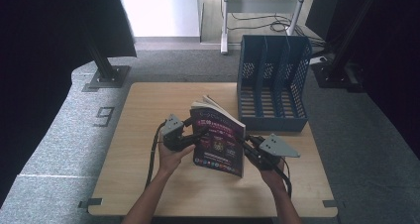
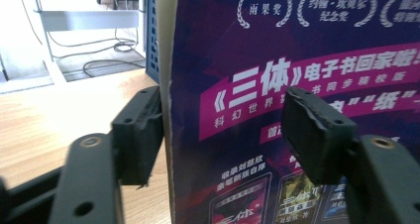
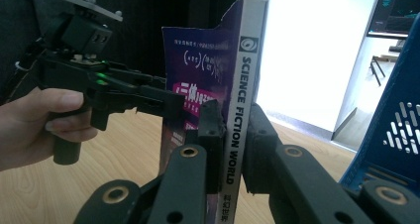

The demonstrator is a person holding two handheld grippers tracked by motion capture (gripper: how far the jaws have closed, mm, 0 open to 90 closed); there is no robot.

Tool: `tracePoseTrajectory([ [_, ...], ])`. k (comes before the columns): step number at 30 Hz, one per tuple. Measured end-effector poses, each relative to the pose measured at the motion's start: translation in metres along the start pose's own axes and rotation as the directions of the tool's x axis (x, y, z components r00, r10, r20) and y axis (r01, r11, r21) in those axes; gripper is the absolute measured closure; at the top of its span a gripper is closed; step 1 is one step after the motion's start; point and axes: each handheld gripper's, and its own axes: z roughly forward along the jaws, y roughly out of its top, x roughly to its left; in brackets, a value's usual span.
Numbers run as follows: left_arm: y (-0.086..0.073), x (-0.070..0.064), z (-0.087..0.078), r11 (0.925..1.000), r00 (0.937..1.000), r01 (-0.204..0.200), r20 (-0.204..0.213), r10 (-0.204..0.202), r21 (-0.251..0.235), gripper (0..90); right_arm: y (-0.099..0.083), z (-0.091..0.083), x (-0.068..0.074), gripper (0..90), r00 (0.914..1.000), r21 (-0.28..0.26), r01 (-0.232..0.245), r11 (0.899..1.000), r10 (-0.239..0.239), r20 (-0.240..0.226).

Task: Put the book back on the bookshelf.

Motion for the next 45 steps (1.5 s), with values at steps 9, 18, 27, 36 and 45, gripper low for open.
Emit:
tracePoseTrajectory([
  [9,0.002,0.000,0.009,0.9997,0.9996,0.016,0.024,-0.017,0.017,25.9,0.000,0.000,0.002,79.9,1.0000,-0.001,0.006,1.000,-0.006,-0.004],
  [18,0.004,-0.004,0.008,0.9999,0.9989,0.006,0.047,-0.007,0.010,26.4,-0.003,0.004,0.001,70.9,0.9997,0.009,0.000,1.000,0.001,-0.026],
  [27,0.003,0.004,0.011,0.9992,0.9987,0.035,0.037,-0.035,0.022,24.3,-0.003,0.005,0.002,78.4,0.9989,0.038,0.025,0.999,-0.027,0.039],
  [36,0.005,0.007,0.015,0.9984,0.9979,0.037,0.051,-0.039,0.043,21.2,-0.003,0.006,0.008,79.6,0.9991,0.021,0.040,0.999,-0.040,-0.013],
  [45,0.014,0.006,0.010,0.9991,0.9975,0.038,0.058,-0.039,0.018,24.0,0.002,0.003,0.013,81.0,0.9978,-0.035,0.045,0.998,-0.047,-0.048],
])
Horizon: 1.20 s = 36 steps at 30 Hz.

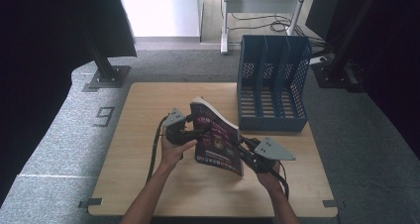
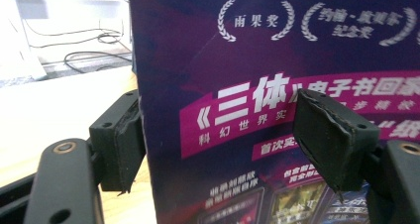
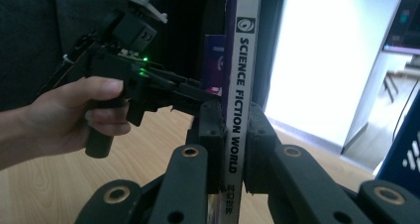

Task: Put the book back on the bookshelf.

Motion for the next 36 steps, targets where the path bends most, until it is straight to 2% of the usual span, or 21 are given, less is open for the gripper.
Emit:
tracePoseTrajectory([
  [3,0.008,-0.004,-0.003,0.9997,0.9997,-0.023,-0.004,0.023,-0.009,24.3,0.002,-0.002,0.001,81.1,0.9998,-0.019,0.022,1.000,-0.022,0.000],
  [6,0.009,-0.005,-0.004,0.9994,0.9994,-0.034,0.004,0.034,-0.005,24.8,0.003,-0.005,-0.002,80.9,0.9997,-0.023,0.023,0.999,-0.023,0.000],
  [9,0.007,-0.006,-0.003,0.9993,0.9993,-0.035,0.007,0.035,-0.010,25.9,0.001,-0.006,-0.006,80.1,0.9999,-0.012,0.011,1.000,-0.011,0.004],
  [12,0.006,-0.009,-0.002,0.9988,0.9987,-0.041,0.028,0.042,-0.026,27.8,-0.002,-0.006,-0.010,75.0,1.0000,0.004,-0.001,1.000,0.001,0.005],
  [14,0.007,-0.013,-0.003,0.9979,0.9979,-0.057,0.031,0.058,-0.033,27.9,-0.002,-0.003,-0.011,72.2,0.9994,0.029,-0.015,0.999,0.014,0.033],
  [16,0.008,-0.016,-0.002,0.9973,0.9974,-0.068,0.020,0.069,-0.027,27.6,-0.002,-0.003,-0.011,72.2,0.9992,0.032,-0.018,0.999,0.017,0.036],
  [21,0.007,-0.016,-0.004,0.9976,0.9977,-0.062,0.026,0.063,-0.030,27.6,-0.003,0.002,-0.010,71.3,0.9984,0.038,-0.035,0.999,0.033,0.047],
  [25,0.006,-0.016,-0.005,0.9976,0.9977,-0.061,0.027,0.062,-0.033,27.6,-0.003,0.010,-0.010,71.4,0.9982,0.054,-0.029,0.998,0.026,0.053],
  [26,0.007,-0.016,-0.004,0.9976,0.9978,-0.060,0.027,0.061,-0.033,27.7,-0.003,0.014,-0.011,71.7,0.9972,0.062,-0.049,0.997,0.045,0.059],
  [28,0.006,-0.016,-0.004,0.9976,0.9978,-0.061,0.026,0.062,-0.034,27.7,-0.003,0.016,-0.011,71.8,0.9972,0.064,-0.049,0.997,0.046,0.060],
  [34,0.006,-0.015,-0.005,0.9976,0.9978,-0.063,0.021,0.064,-0.029,27.8,-0.004,0.020,-0.014,80.0,0.9962,0.071,-0.072,0.995,0.068,0.055],
  [36,0.003,-0.013,-0.008,0.9978,0.9983,-0.058,-0.004,0.058,-0.031,27.8,-0.003,0.019,-0.013,81.2,0.9964,0.075,-0.068,0.995,0.063,0.055],
])
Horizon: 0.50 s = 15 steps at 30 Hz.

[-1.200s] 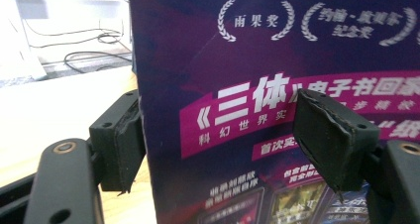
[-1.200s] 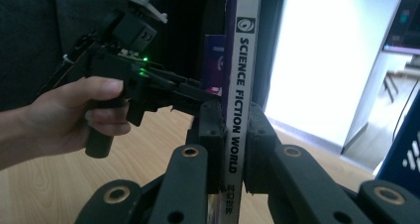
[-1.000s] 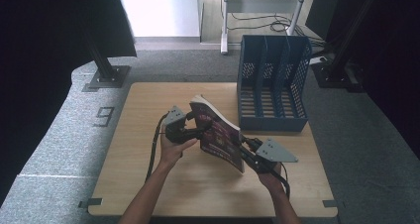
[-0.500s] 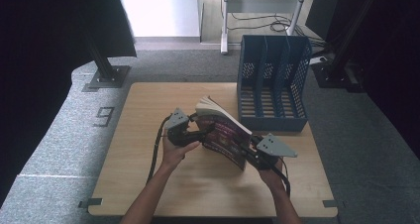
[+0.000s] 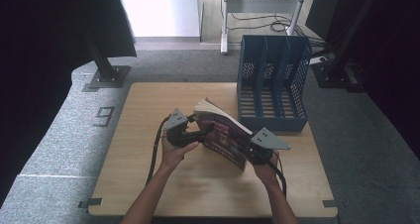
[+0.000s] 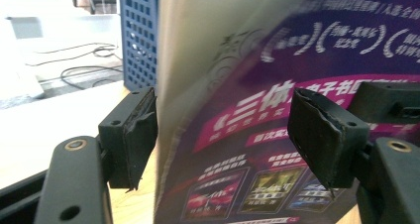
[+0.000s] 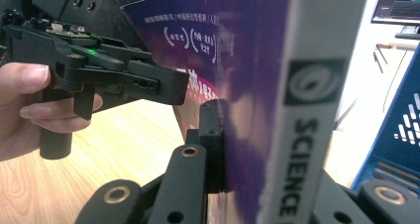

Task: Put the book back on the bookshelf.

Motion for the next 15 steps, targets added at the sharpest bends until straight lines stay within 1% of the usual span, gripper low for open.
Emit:
tracePoseTrajectory([
  [2,-0.002,0.002,-0.002,1.0000,1.0000,0.003,-0.007,-0.003,0.003,27.8,0.000,0.000,0.000,81.3,1.0000,0.000,0.001,1.000,-0.001,0.000],
  [3,-0.004,0.003,-0.003,0.9999,0.9999,0.011,-0.012,-0.011,0.007,27.6,0.000,0.000,0.002,81.3,1.0000,-0.001,0.002,1.000,-0.002,0.008],
  [7,-0.013,0.008,-0.009,0.9991,0.9991,0.027,-0.034,-0.026,0.033,27.2,0.000,0.000,0.002,81.3,0.9999,-0.003,0.001,1.000,-0.001,0.014],
  [10,-0.019,0.010,-0.013,0.9985,0.9981,0.031,-0.055,-0.029,0.045,26.9,0.000,0.000,0.002,81.4,0.9998,-0.006,-0.001,1.000,0.001,0.020],
  [12,-0.023,0.012,-0.017,0.9981,0.9978,0.034,-0.058,-0.031,0.052,27.0,-0.001,0.000,0.003,81.4,0.9997,-0.008,0.001,1.000,0.000,0.025],
  [15,-0.028,0.011,-0.021,0.9980,0.9974,0.025,-0.069,-0.021,0.058,26.9,-0.001,0.000,0.003,81.4,0.9996,-0.010,0.002,1.000,-0.002,0.027],
])
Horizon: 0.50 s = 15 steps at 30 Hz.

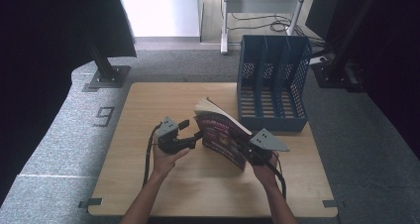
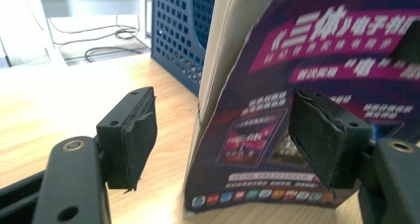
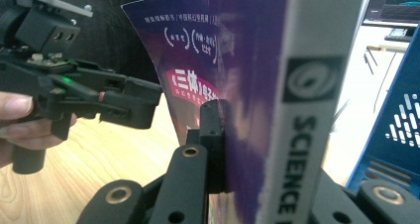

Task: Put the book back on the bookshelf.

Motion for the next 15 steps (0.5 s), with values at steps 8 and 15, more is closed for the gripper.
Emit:
tracePoseTrajectory([
  [8,-0.017,-0.001,-0.013,0.9998,0.9997,-0.010,-0.021,0.010,0.019,26.9,0.000,-0.001,0.002,81.4,1.0000,-0.003,0.002,1.000,-0.002,0.000],
  [15,-0.028,0.002,-0.016,0.9987,0.9996,0.001,-0.028,0.000,0.050,27.0,-0.001,-0.001,0.002,81.4,1.0000,-0.005,0.003,1.000,-0.003,0.006],
])
